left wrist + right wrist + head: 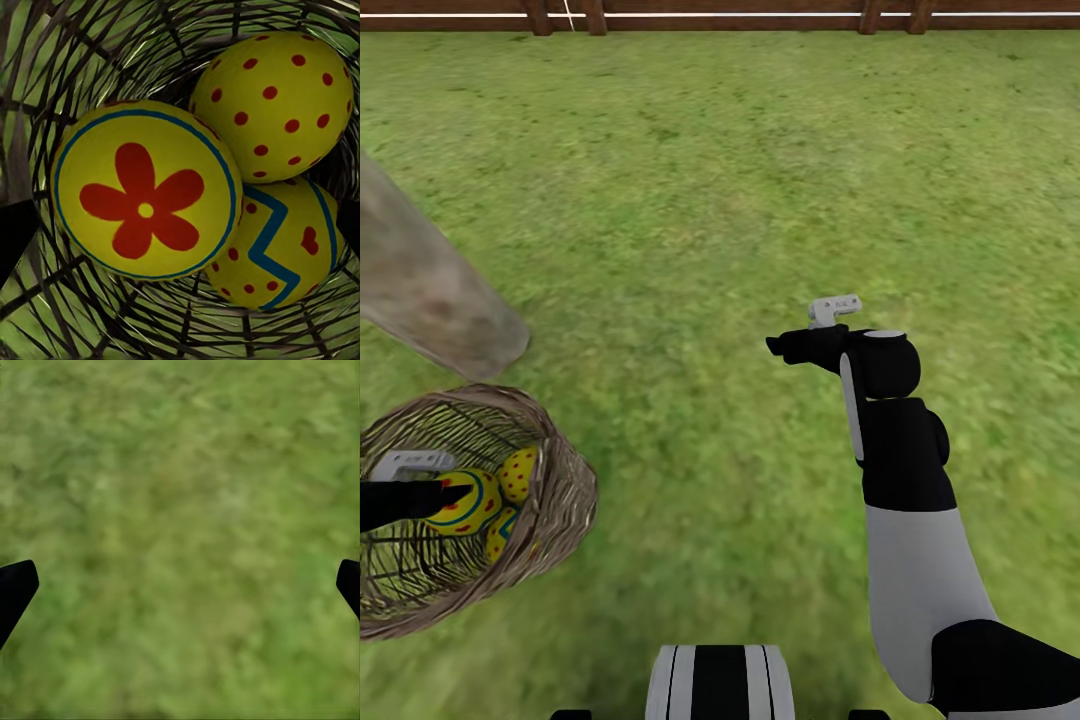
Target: Take the three Easter eggs out of the wicker basket on the lawn in the garden, then place them on the lawn next to a single tree (choose any tree) so that all three eggs are next to the same tree and none are left in the basket.
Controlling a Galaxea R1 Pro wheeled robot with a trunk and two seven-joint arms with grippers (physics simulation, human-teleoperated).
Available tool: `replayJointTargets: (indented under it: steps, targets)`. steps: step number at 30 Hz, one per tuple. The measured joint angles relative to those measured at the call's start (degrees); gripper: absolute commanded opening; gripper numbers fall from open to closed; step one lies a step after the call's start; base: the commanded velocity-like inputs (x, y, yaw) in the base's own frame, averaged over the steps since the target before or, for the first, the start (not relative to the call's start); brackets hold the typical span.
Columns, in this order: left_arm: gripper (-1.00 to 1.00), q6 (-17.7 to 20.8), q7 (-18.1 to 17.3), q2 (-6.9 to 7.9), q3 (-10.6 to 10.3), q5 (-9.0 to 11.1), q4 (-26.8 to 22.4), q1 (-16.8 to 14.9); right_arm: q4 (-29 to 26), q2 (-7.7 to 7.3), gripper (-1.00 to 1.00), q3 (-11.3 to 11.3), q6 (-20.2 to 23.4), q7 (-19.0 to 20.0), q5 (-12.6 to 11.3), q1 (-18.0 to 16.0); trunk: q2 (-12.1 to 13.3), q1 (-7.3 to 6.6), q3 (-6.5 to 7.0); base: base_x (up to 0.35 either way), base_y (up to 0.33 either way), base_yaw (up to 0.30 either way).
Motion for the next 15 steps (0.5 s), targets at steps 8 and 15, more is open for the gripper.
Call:
replayJointTargets:
  steps: [8,15]
  targets:
    - [1.0,0.01,-0.18,0.01,-0.05,0.02,-0.01,0.03,0.03,0.0,1.0,0.0,0.0,0.0,0.0,0.0,0.0,0.0,0.0,0.004,0.095,0.0]
    - [1.0,0.0,-0.24,0.0,-0.08,0.03,0.0,0.0,0.1,0.0,1.0,0.0,0.0,0.0,-0.01,0.0,0.0,-0.01,0.0,0.024,0.065,0.0]
